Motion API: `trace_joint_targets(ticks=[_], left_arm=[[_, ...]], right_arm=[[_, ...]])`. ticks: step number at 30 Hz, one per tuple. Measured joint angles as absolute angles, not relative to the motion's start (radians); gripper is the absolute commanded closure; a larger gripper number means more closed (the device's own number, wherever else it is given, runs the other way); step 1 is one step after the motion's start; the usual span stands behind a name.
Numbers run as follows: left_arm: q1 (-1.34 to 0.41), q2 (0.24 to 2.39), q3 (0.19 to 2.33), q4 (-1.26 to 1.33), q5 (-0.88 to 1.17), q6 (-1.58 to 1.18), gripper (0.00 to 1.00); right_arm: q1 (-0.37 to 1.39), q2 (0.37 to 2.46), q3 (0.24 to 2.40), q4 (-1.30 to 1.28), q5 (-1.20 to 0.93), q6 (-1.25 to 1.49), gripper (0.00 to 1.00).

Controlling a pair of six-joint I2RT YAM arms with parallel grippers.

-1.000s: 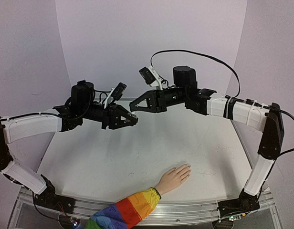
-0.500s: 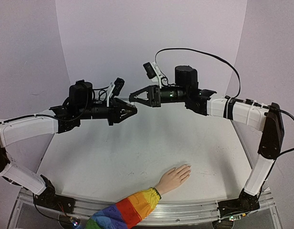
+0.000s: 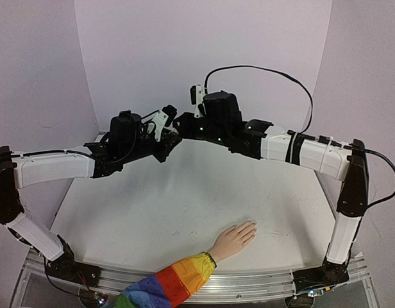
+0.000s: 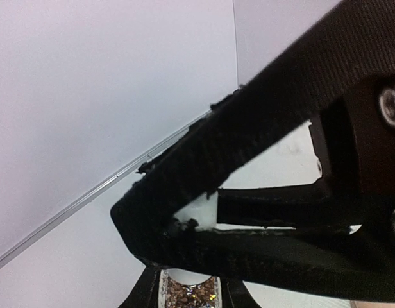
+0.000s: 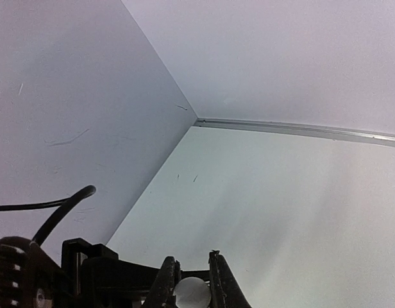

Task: Paint the nails

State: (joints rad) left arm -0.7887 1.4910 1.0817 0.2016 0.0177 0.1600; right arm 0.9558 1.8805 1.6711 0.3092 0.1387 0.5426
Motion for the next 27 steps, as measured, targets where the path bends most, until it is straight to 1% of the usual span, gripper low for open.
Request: trace_joint_targets(ticks=[1,3,6,8,10,13,15,18,19,21,22,26,27], left_arm=[[-0.792,1.488,1.070,0.217,0.011,0.158,1.00],[-0.802,1.467,1.023,0.274,0.001,0.148,1.00],[-0.825,1.427,0.980,0.281,0.002,0.113,1.00],[-0.829,1.402,0.966,0.249,0.027,0.098,1.00],[-0.826,1.386,0.966,0.217,0.065,0.076,1.00],[-0.791,1.359,0.966,0.199,0.179,0.022,1.00],[-0.756,1.349,0.967,0.199,0.301,-0.009,1.00],[-0.731,1.353,0.976,0.195,0.485,-0.049,1.00],[-0.731,1.360,0.984,0.191,0.565,-0.065,1.00],[-0.735,1.376,0.999,0.190,0.667,-0.092,1.00],[-0.739,1.383,1.005,0.190,0.716,-0.107,1.00],[-0.743,1.393,1.008,0.183,0.837,-0.138,1.00],[-0.743,1.393,1.008,0.183,0.857,-0.142,1.00]], right_arm=[[0.958,1.881,1.679,0.297,0.140,0.539,0.67],[0.956,1.880,1.690,0.270,0.086,0.527,0.49],[0.943,1.876,1.666,0.271,-0.047,0.501,0.29],[0.913,1.852,1.613,0.299,-0.147,0.484,0.20],[0.864,1.810,1.535,0.328,-0.263,0.458,0.15],[0.783,1.746,1.419,0.377,-0.467,0.421,0.13],[0.738,1.720,1.374,0.408,-0.587,0.399,0.13],[0.719,1.708,1.351,0.458,-0.731,0.381,0.17],[0.722,1.707,1.347,0.478,-0.772,0.378,0.22],[0.732,1.703,1.339,0.517,-0.838,0.375,0.34],[0.736,1.699,1.334,0.536,-0.868,0.377,0.39],[0.746,1.696,1.332,0.601,-0.963,0.400,0.58],[0.746,1.696,1.332,0.619,-0.981,0.409,0.60]])
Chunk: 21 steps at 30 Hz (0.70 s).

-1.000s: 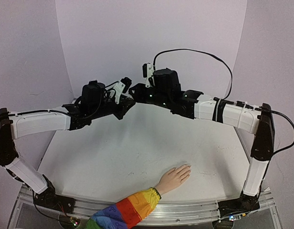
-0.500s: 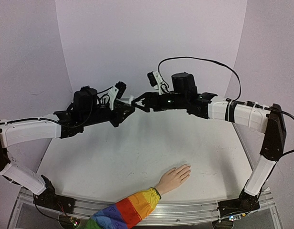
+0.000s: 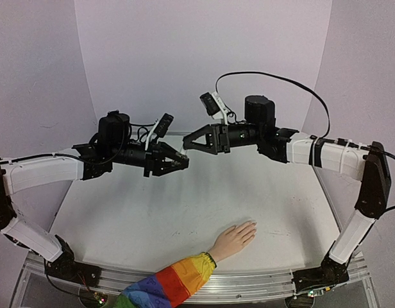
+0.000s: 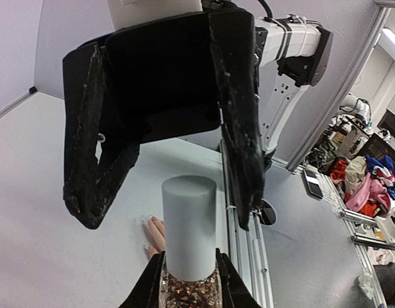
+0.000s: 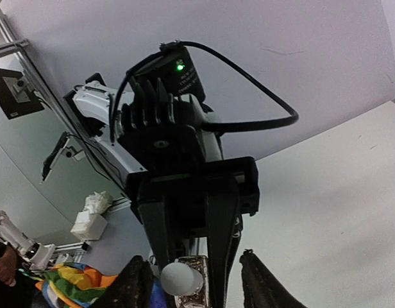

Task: Paint the nails

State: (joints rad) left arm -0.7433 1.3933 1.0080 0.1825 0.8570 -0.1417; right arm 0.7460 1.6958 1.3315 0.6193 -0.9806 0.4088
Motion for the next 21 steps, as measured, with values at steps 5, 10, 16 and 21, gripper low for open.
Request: trace_joint_targets(ticks=[5,10,16,21], left_arm=[[-0.743,1.396,1.019,0.183,0.920,-0.161,1.00],[-0.744,1.396,1.031,0.183,0.938,-0.163,1.00],[-0.745,1.397,1.034,0.183,0.944,-0.163,1.00],[-0.747,1.397,1.034,0.180,0.950,-0.166,1.00]], right_arm=[[0.749,1.696,1.334,0.675,-1.044,0.444,0.64],[0.759,1.702,1.342,0.705,-1.076,0.462,0.69],[0.771,1.714,1.350,0.723,-1.089,0.472,0.85],[0.773,1.731,1.361,0.740,-1.090,0.479,1.00]])
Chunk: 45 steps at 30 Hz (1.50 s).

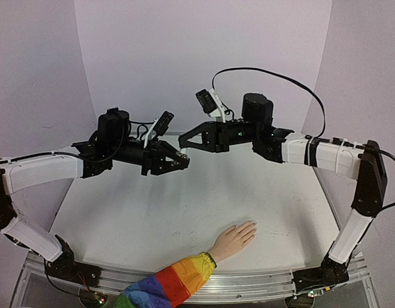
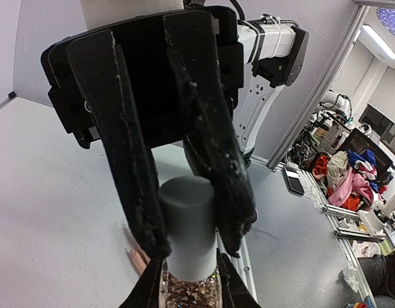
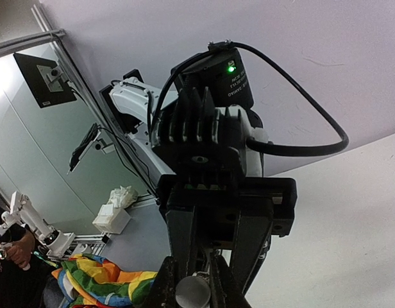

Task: Paint the nails

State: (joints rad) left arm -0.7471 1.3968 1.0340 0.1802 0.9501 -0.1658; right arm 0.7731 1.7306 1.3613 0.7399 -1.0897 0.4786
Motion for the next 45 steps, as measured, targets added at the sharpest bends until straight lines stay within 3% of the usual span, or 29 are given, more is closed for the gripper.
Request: trace_joint_targets(ticks=[6,11,14,17,19,22,24,26,30,33,35,37,41,45], left_arm=[[-0.747,1.395,1.034,0.173,0.892,-0.154,1.00],[-0.765,1.378,1.036,0.155,0.604,-0.109,1.00],[-0.784,1.397,1.067,0.127,0.357,-0.041,1.00],[-0.786,1.453,1.132,0.106,0.182,0.029,1.00],[-0.791,1.493,1.180,0.105,0.115,0.059,1.00],[-0.801,1.528,1.225,0.112,0.065,0.091,1.00],[-0.812,1.538,1.229,0.124,0.048,0.109,1.00],[-0.820,1.539,1.227,0.122,0.044,0.117,1.00],[-0.825,1.512,1.158,0.186,0.049,0.110,1.00],[-0.822,1.460,1.090,0.189,0.098,0.076,1.00],[-0.801,1.425,1.061,0.184,0.188,0.035,1.00],[-0.769,1.403,1.053,0.184,0.281,-0.004,1.00],[-0.719,1.362,1.052,0.191,0.506,-0.068,1.00],[-0.722,1.351,1.052,0.211,0.717,-0.130,1.00]], right_arm=[[0.769,1.736,1.362,0.744,-1.073,0.470,1.00],[0.757,1.736,1.346,0.756,-0.901,0.473,1.00],[0.775,1.736,1.359,0.702,-0.675,0.498,1.00],[0.860,1.739,1.439,0.555,-0.240,0.539,1.00],[0.921,1.752,1.502,0.477,0.027,0.556,1.00],[0.970,1.778,1.583,0.401,0.255,0.566,1.00],[0.982,1.779,1.594,0.375,0.308,0.563,0.87],[0.990,1.777,1.596,0.356,0.336,0.546,0.62],[0.987,1.750,1.557,0.330,0.213,0.492,0.41],[0.945,1.692,1.472,0.344,-0.002,0.444,0.21],[0.881,1.642,1.406,0.364,-0.178,0.421,0.16],[0.816,1.608,1.362,0.391,-0.340,0.403,0.16],[0.736,1.596,1.345,0.434,-0.581,0.374,0.31],[0.748,1.601,1.345,0.506,-0.769,0.390,0.37]])
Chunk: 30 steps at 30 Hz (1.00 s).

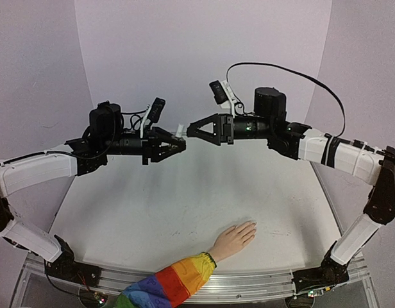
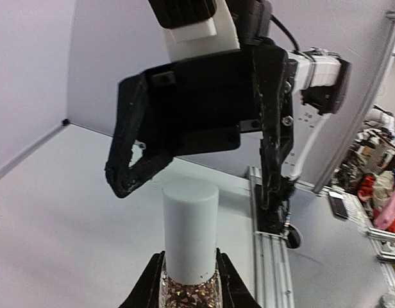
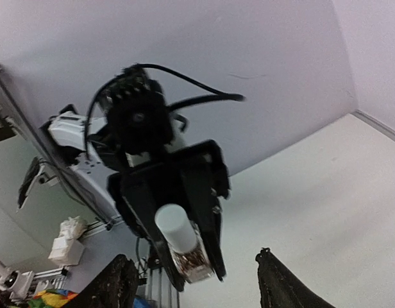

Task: Paint the nails

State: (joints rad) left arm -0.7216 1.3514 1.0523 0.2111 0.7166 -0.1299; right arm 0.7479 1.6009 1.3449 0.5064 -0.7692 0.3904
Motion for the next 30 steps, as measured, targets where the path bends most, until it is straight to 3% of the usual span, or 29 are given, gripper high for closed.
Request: trace_joint_targets(ticks=[10,15,20,30], left_arm=[[-0.725,1.384,1.073,0.211,0.968,-0.213,1.00],[-0.725,1.407,1.092,0.212,1.007,-0.228,1.00],[-0.724,1.425,1.098,0.215,1.030,-0.236,1.00],[-0.727,1.448,1.106,0.216,1.065,-0.236,1.00]], right_arm=[[0.763,1.665,1.354,0.706,-1.003,0.485,0.55],[0.767,1.711,1.374,0.730,-1.039,0.511,0.69],[0.776,1.723,1.397,0.749,-1.054,0.527,0.74],[0.784,1.739,1.407,0.790,-1.065,0.546,0.94]])
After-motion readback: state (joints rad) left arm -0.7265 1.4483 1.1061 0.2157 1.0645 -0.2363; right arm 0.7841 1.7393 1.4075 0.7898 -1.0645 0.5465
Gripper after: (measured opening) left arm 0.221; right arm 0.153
